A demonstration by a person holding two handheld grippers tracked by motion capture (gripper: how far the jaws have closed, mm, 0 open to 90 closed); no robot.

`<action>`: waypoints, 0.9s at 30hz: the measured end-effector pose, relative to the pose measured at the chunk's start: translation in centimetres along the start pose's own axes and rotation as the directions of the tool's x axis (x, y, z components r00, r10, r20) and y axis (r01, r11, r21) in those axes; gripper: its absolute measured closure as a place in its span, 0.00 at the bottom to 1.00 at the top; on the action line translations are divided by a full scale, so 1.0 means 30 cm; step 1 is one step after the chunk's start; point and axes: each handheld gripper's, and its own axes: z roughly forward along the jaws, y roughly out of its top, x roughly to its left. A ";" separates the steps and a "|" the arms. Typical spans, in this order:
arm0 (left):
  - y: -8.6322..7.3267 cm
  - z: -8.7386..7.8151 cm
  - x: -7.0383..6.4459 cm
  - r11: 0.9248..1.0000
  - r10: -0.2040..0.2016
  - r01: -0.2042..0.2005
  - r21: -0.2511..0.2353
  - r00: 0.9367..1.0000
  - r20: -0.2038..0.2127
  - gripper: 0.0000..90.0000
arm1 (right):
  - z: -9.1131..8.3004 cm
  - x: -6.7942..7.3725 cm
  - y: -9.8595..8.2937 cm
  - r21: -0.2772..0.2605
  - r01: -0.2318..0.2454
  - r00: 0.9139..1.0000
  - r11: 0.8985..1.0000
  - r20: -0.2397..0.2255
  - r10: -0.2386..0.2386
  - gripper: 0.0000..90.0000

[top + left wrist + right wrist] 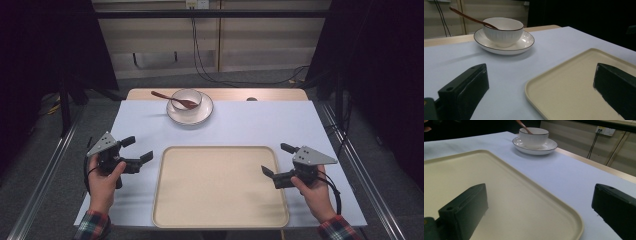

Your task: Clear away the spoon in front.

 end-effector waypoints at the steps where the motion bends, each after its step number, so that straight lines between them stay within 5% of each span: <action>1: 0.000 0.000 0.000 1.000 0.000 0.000 0.000 1.000 0.000 0.00 | 0.000 0.000 0.000 0.000 0.000 1.000 1.000 0.000 0.000 0.00; 27: 0.122 0.196 0.099 0.996 -0.082 0.082 -0.019 0.996 -0.043 0.00 | -0.013 0.032 0.001 0.012 0.017 0.999 1.000 -0.038 -0.017 0.00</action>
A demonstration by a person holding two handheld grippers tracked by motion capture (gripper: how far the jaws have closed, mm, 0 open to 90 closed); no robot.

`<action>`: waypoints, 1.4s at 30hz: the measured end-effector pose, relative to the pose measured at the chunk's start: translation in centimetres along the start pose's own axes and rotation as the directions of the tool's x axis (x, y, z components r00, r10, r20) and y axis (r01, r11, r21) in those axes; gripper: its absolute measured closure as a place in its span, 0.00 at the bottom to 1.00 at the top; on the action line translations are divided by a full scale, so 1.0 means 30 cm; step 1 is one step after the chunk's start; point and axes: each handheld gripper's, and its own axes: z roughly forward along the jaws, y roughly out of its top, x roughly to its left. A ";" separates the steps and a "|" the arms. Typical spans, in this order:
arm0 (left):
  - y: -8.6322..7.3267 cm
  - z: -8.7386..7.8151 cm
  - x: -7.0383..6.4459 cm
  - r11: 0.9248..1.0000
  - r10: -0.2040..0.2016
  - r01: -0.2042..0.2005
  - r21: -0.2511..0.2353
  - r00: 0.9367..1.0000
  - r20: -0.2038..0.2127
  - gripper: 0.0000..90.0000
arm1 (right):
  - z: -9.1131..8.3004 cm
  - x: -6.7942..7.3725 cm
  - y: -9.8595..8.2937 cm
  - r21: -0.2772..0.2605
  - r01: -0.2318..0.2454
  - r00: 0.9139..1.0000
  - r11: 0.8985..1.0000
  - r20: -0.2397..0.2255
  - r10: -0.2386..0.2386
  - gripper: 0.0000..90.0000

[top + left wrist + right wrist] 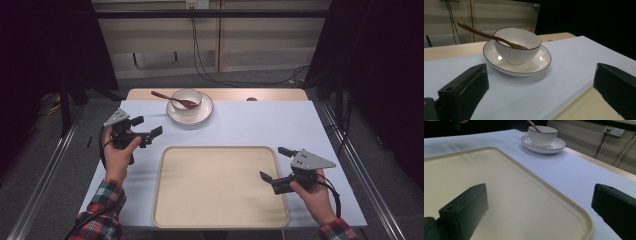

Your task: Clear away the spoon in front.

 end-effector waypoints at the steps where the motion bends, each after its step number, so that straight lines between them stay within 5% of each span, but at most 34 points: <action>1: 0.002 0.007 0.003 1.000 -0.006 0.006 -0.003 1.000 -0.002 0.00 | -0.002 0.000 0.000 0.002 -0.001 1.000 1.000 -0.001 0.001 0.00; 27: 0.035 0.159 0.068 0.997 -0.076 0.076 0.001 0.988 -0.131 0.00 | 0.004 0.007 0.000 -0.003 -0.002 1.000 1.000 -0.018 0.002 0.01; 42: 0.043 0.248 0.087 0.995 -0.094 0.096 0.004 0.983 -0.160 0.00 | -0.001 0.006 0.002 -0.007 0.000 1.000 1.000 -0.024 -0.001 0.01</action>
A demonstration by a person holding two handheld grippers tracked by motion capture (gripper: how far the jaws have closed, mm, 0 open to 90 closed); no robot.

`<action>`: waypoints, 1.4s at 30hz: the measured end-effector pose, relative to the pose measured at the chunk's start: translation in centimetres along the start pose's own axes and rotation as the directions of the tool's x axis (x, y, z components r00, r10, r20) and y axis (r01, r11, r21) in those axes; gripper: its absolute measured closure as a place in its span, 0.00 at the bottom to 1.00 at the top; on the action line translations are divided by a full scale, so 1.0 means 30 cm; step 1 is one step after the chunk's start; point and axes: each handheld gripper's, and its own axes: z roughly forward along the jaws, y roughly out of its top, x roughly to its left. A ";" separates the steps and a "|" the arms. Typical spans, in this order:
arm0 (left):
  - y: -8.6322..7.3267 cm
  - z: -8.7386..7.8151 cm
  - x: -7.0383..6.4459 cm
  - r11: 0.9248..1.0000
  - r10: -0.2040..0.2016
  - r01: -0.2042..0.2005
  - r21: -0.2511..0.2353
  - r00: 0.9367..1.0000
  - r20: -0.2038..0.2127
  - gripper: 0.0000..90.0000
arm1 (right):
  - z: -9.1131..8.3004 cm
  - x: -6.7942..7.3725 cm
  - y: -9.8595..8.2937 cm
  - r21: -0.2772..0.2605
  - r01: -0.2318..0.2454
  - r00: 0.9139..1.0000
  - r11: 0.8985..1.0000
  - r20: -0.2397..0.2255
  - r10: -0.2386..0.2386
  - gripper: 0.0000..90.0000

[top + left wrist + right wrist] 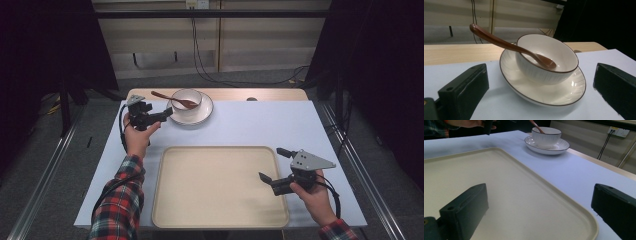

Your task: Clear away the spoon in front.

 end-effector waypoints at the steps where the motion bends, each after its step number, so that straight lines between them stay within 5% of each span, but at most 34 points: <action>1: 0.000 0.000 0.000 1.000 0.000 0.000 0.000 1.000 0.000 0.00 | 0.000 -0.002 0.000 0.001 0.007 1.000 1.000 -0.003 -0.007 0.01; 10: 0.004 0.031 0.022 0.999 -0.035 0.034 -0.020 0.999 -0.042 0.01 | -0.001 -0.002 0.001 -0.001 0.009 1.000 1.000 -0.010 -0.009 0.01; 42: 0.040 0.160 0.034 0.998 -0.057 0.055 -0.021 0.992 -0.114 0.13 | -0.013 -0.012 0.007 -0.021 -0.013 1.000 1.000 -0.019 0.013 0.01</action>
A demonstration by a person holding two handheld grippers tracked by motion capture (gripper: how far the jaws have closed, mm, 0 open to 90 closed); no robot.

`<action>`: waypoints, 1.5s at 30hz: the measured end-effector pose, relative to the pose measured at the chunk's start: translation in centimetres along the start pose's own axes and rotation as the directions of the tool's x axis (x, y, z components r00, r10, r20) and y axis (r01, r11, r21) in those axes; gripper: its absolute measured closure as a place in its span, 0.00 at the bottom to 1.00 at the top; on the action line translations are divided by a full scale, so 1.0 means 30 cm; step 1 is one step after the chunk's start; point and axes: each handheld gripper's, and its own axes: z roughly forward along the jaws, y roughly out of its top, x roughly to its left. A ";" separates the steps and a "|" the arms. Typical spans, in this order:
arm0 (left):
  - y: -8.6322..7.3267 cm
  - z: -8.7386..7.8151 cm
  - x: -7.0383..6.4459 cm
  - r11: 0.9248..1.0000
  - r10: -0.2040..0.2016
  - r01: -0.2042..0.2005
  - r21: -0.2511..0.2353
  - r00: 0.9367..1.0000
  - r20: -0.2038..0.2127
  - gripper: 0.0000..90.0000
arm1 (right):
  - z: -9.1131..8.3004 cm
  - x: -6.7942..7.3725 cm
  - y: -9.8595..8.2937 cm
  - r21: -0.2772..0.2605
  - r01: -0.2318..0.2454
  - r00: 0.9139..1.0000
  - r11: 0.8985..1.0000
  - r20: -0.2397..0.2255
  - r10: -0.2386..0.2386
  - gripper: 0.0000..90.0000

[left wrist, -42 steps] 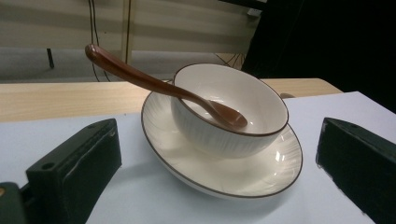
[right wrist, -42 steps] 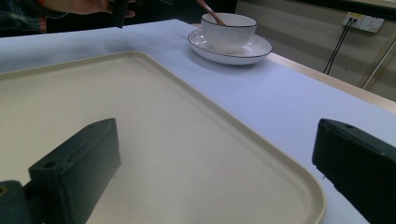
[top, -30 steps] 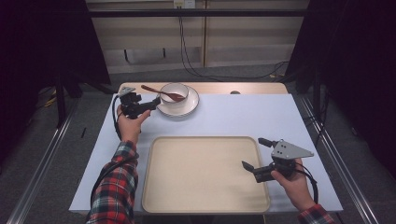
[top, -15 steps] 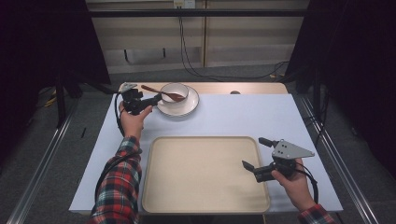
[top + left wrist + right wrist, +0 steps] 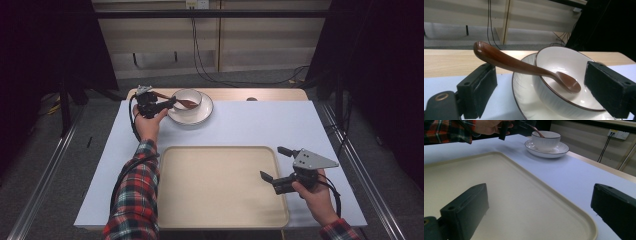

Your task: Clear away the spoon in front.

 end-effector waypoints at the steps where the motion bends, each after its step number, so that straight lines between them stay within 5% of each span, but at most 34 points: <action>1: 0.000 0.000 0.001 1.000 0.007 -0.007 -0.003 1.000 0.002 0.13 | -0.001 0.001 0.001 -0.007 -0.002 1.000 1.000 0.011 0.002 0.01; 15: -0.004 0.014 0.007 1.000 0.014 -0.015 -0.021 1.000 -0.012 0.23 | -0.010 -0.006 0.004 -0.013 -0.005 1.000 1.000 0.010 0.005 0.01; 22: -0.012 0.035 0.016 0.998 -0.060 0.060 -0.030 0.998 0.006 0.37 | -0.012 -0.006 0.004 -0.004 -0.002 1.000 1.000 -0.002 0.002 0.01; 31: -0.027 0.052 0.025 0.994 -0.096 0.097 -0.057 0.995 0.014 0.60 | -0.008 -0.005 0.001 -0.006 0.003 1.000 1.000 -0.001 -0.003 0.01; 36: -0.031 0.064 0.028 0.986 -0.157 0.158 -0.061 0.987 0.021 0.58 | -0.003 -0.004 0.001 -0.008 0.000 1.000 1.000 0.003 0.000 0.01; 45: -0.031 0.089 0.030 0.980 -0.176 0.178 -0.084 0.984 0.028 0.59 | -0.001 -0.005 -0.001 -0.004 0.006 1.000 1.000 0.002 -0.006 0.01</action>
